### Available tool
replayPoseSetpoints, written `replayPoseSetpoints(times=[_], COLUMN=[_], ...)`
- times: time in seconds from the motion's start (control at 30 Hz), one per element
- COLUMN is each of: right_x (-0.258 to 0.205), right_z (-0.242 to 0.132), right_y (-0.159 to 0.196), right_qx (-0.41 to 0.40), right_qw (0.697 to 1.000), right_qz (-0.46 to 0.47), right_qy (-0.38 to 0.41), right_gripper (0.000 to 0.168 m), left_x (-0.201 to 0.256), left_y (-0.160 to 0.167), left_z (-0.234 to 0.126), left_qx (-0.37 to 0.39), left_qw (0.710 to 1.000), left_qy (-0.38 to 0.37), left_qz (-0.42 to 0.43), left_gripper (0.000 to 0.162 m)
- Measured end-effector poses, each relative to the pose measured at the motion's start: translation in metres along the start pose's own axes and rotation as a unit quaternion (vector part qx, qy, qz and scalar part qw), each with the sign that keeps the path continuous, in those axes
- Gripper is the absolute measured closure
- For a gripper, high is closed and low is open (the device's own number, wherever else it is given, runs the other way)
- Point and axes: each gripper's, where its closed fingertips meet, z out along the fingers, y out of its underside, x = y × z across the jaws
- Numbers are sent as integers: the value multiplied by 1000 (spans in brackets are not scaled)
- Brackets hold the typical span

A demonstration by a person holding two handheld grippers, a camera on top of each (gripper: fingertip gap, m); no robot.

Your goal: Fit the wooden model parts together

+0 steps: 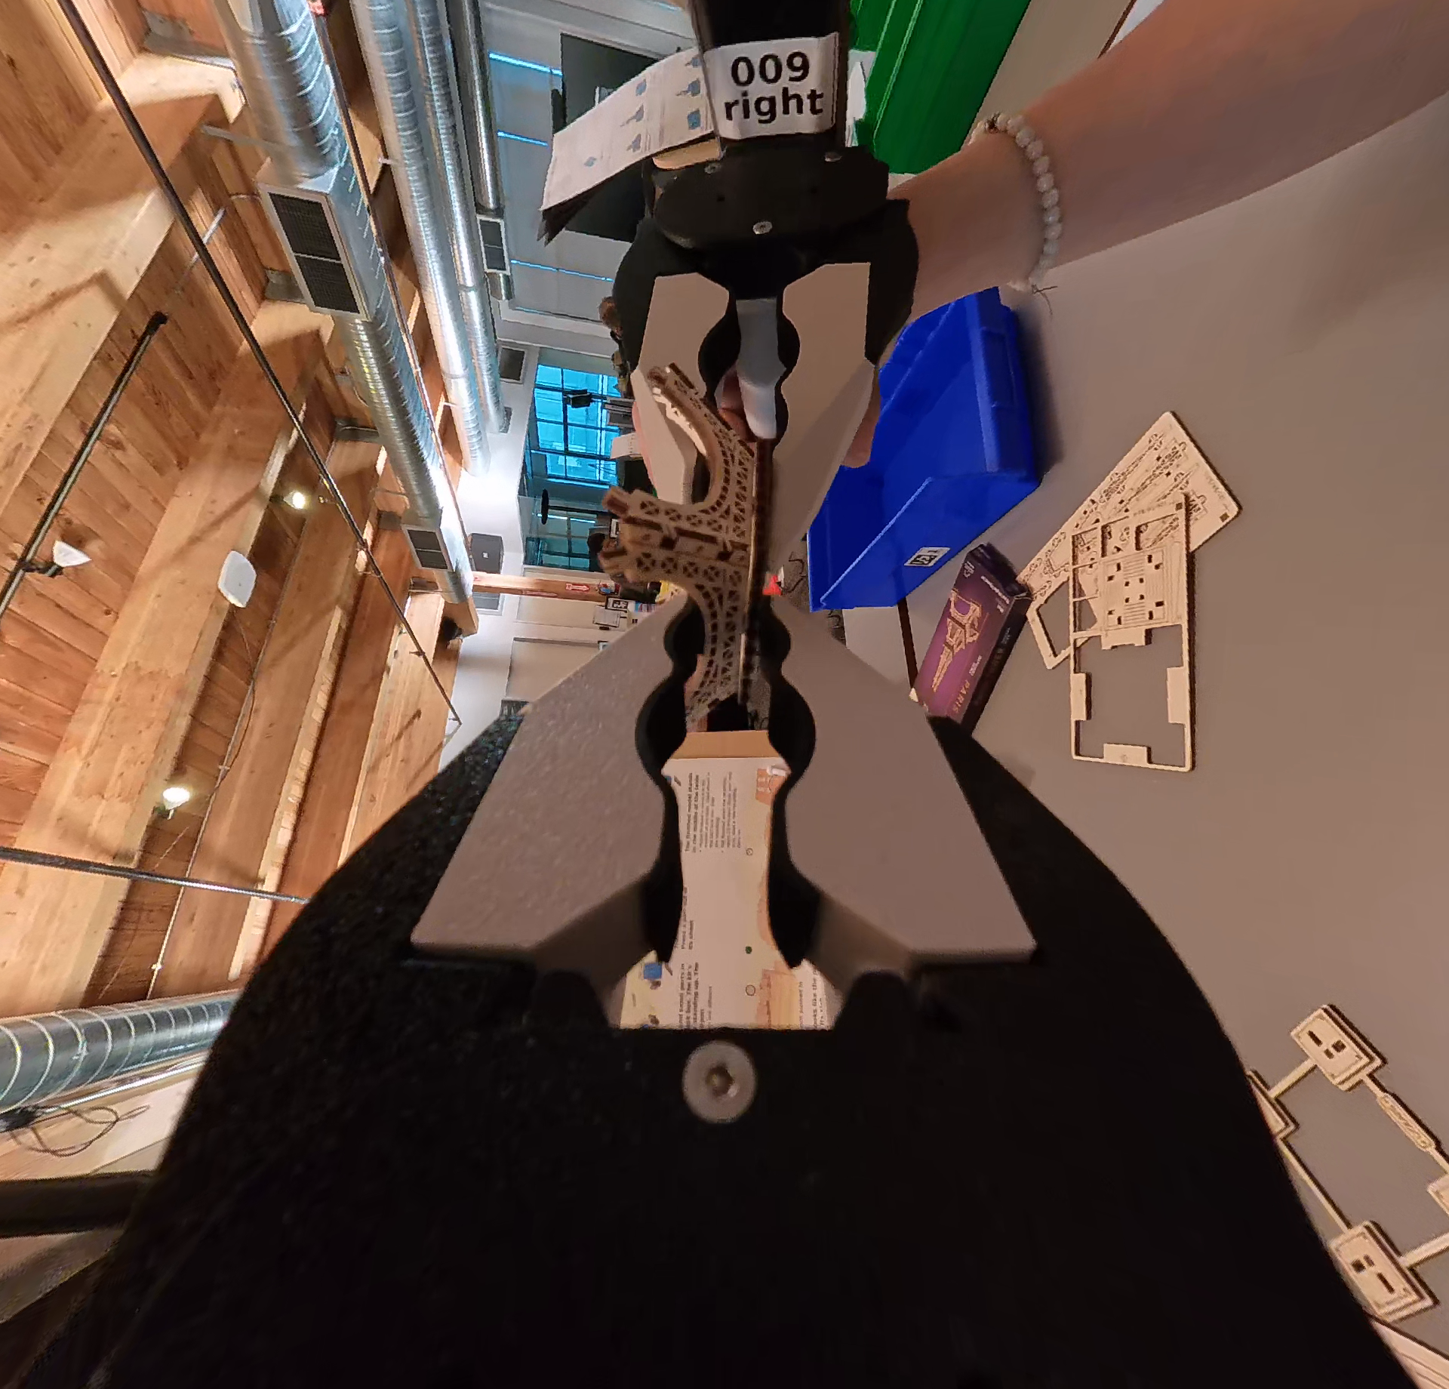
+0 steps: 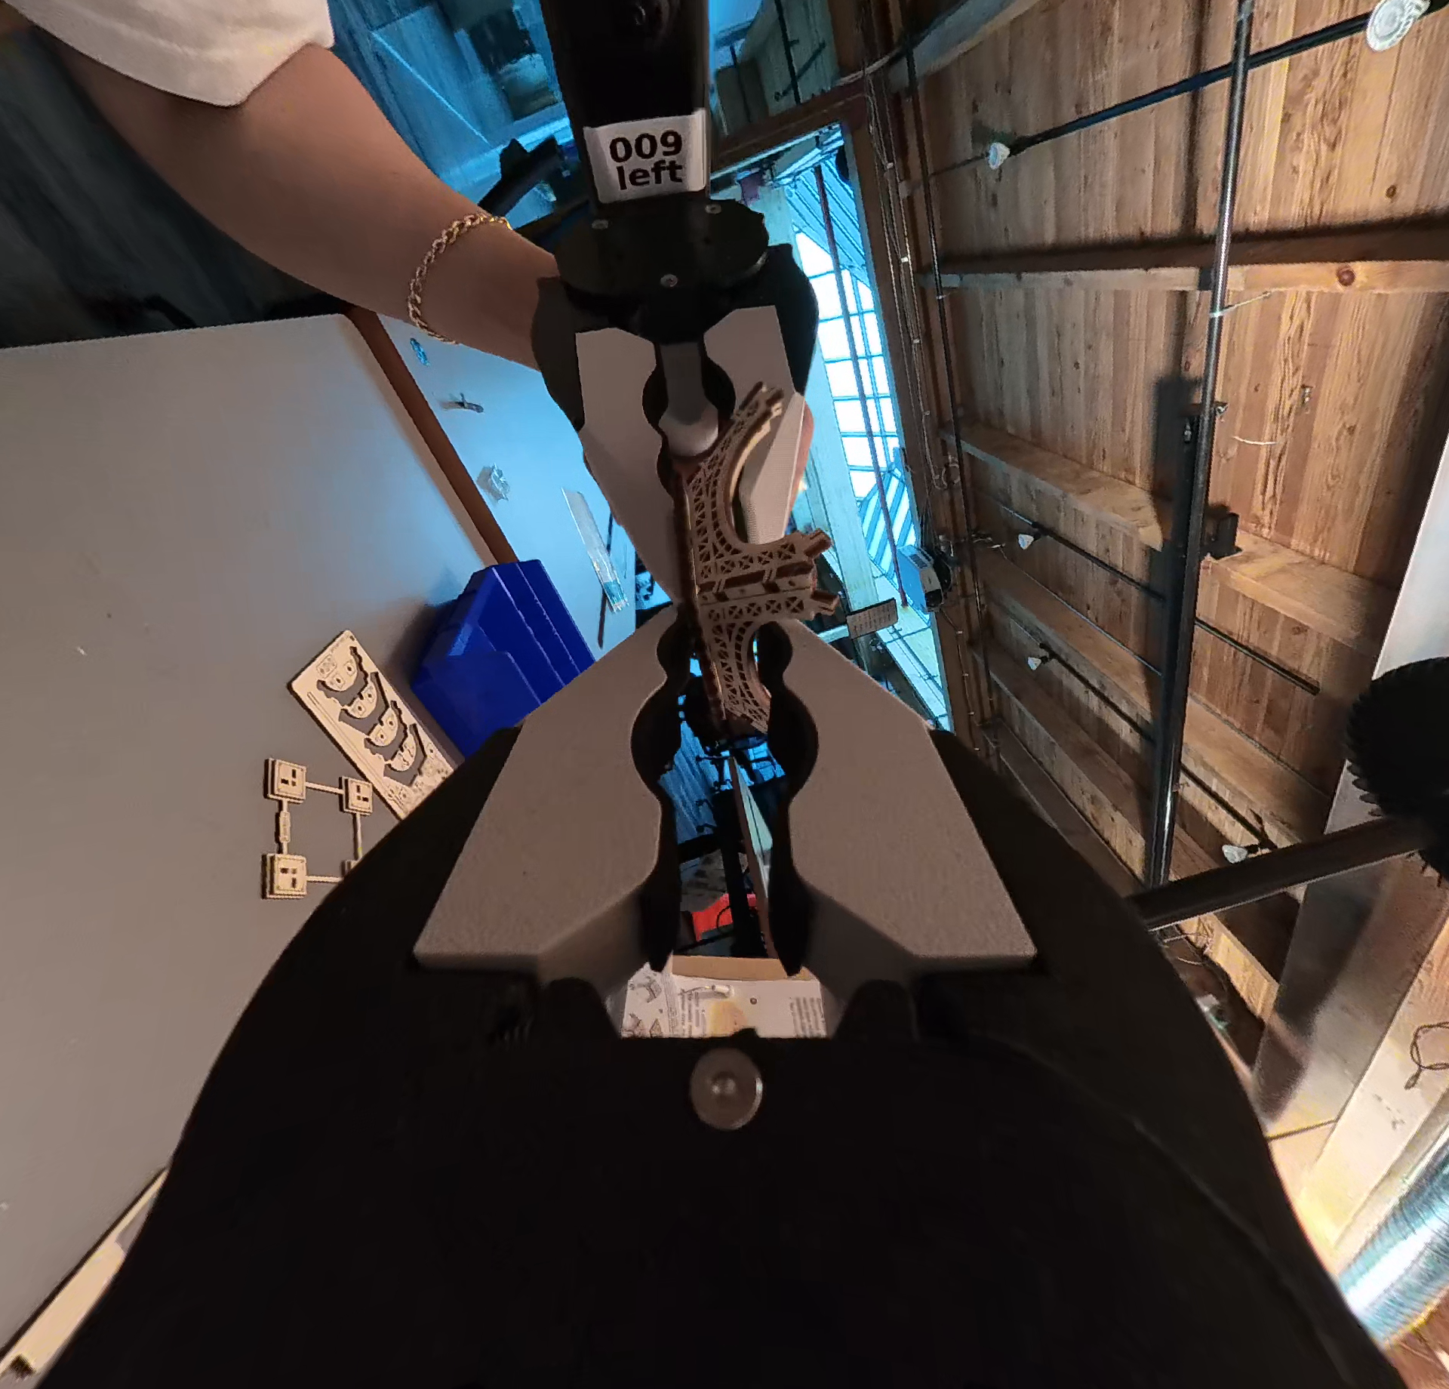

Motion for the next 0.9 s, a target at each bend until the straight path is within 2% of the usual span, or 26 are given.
replayPoseSetpoints(times=[0.9], right_x=[2], right_z=[4], right_y=[8], right_qx=[-40], right_qw=[999], right_qz=[-13], right_qy=[14], right_gripper=[151], left_x=[2], left_y=[11], left_z=[0], left_qx=[34], left_qw=[995], left_qy=[1], left_qz=[-98], left_gripper=[150])
